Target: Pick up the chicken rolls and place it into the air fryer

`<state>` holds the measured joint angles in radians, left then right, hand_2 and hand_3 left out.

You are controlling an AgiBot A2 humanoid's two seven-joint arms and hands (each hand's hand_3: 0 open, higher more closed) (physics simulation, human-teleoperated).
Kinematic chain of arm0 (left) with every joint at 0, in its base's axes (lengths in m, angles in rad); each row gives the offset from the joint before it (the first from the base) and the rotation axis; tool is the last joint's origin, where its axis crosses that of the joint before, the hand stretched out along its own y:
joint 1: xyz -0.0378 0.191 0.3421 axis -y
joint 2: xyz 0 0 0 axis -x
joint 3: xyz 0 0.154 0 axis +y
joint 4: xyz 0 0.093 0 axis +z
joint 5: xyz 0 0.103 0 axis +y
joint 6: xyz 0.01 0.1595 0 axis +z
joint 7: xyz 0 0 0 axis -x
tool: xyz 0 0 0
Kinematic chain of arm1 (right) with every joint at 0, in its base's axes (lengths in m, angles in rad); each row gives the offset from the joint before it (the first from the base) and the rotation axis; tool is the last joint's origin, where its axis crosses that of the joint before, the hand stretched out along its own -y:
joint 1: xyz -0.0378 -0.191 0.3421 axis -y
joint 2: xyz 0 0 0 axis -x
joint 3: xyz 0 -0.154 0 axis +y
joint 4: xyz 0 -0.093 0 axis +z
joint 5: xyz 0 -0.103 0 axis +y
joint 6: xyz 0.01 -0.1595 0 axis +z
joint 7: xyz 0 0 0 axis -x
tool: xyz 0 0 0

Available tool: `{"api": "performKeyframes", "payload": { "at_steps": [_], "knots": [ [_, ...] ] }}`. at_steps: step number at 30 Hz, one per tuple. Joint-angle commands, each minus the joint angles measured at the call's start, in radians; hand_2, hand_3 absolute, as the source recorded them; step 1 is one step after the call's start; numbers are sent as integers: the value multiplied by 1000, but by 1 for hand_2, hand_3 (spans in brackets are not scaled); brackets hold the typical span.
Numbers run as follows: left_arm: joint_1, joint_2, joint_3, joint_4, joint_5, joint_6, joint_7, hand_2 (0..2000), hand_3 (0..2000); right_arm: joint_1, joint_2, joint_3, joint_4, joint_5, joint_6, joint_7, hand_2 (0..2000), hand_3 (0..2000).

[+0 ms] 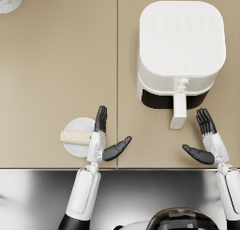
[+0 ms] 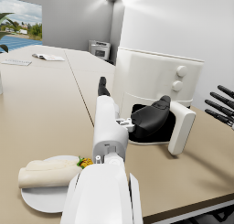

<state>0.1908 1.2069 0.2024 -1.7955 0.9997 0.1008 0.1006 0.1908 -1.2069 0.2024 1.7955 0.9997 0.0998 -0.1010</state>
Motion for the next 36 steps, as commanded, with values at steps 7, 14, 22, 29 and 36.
{"api": "performKeyframes", "payload": {
  "at_steps": [7,14,22,29,36],
  "knots": [
    [0,0,0,0,0,0,0,0,0,0,0,0,0,0,0,0,0,0],
    [0,0,0,0,0,0,0,0,0,0,0,0,0,0,0,0,0,0],
    [-2,2,11,24,0,-29,-28,0,0,-4,-4,45,-2,0,-48,49,0,0],
    [-9,20,-146,-71,0,-94,-94,0,0,31,-45,-34,26,0,-95,96,0,0],
    [-43,29,-196,-87,266,-100,-100,0,0,40,-70,-12,14,177,-99,100,0,0]
  ]
}}
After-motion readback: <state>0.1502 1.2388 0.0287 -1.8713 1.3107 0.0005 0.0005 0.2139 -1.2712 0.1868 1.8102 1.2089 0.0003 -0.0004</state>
